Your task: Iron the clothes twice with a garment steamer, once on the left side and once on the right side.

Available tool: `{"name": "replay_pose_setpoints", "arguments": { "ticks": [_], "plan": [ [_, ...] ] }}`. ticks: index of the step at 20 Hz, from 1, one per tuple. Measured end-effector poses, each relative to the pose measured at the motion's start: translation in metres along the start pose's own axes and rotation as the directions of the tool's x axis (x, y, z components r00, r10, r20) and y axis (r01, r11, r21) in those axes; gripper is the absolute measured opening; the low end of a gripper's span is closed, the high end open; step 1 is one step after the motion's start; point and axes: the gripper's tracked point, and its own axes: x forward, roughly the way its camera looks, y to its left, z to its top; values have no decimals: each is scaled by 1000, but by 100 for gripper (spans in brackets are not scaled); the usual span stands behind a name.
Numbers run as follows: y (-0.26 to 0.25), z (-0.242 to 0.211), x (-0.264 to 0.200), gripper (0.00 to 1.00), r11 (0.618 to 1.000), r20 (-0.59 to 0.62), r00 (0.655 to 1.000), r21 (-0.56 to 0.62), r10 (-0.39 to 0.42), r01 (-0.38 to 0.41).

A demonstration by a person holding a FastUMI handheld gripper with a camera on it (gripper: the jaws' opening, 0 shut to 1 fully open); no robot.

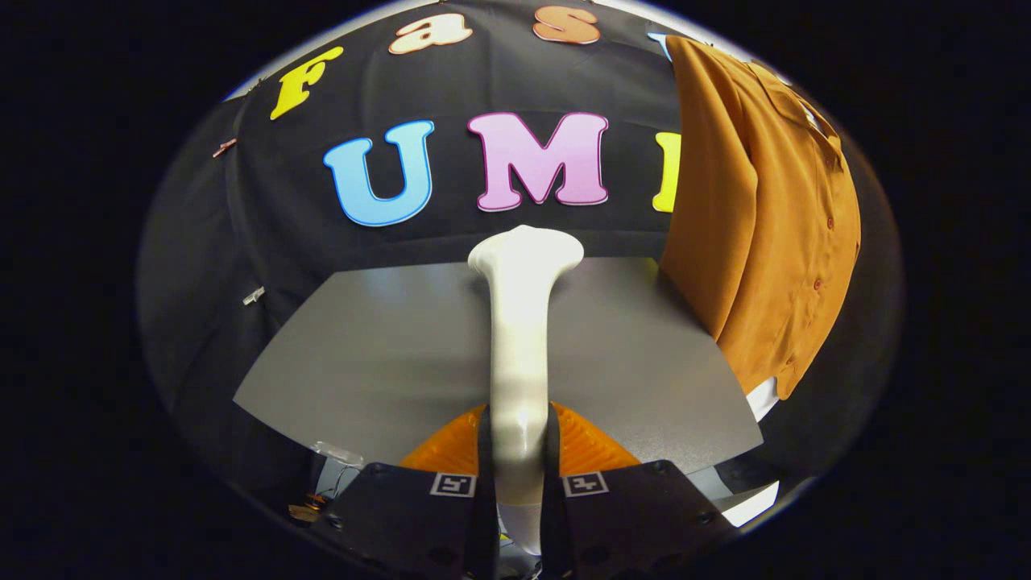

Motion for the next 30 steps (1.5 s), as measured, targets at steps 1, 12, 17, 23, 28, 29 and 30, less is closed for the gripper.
{"name": "replay_pose_setpoints", "arguments": {
  "ticks": [1, 12, 17, 23, 28, 29, 30],
  "plan": [
    [-1, 13, -12, 24, 1000, 40, 999, 6, 3, -3],
    [-70, 82, -156, 24, 992, 326, 937, 63, -126, 111],
    [-97, 89, -195, 24, 988, 394, 906, 84, -154, 131],
    [-135, 109, -219, 24, 988, 487, 859, 71, -157, 140],
    [-174, 120, -224, 24, 986, 538, 826, 88, -168, 144],
    [-180, 122, -222, 24, 986, 547, 820, 88, -168, 144],
    [-187, 122, -219, 24, 985, 553, 816, 85, -169, 147]
  ]
}}
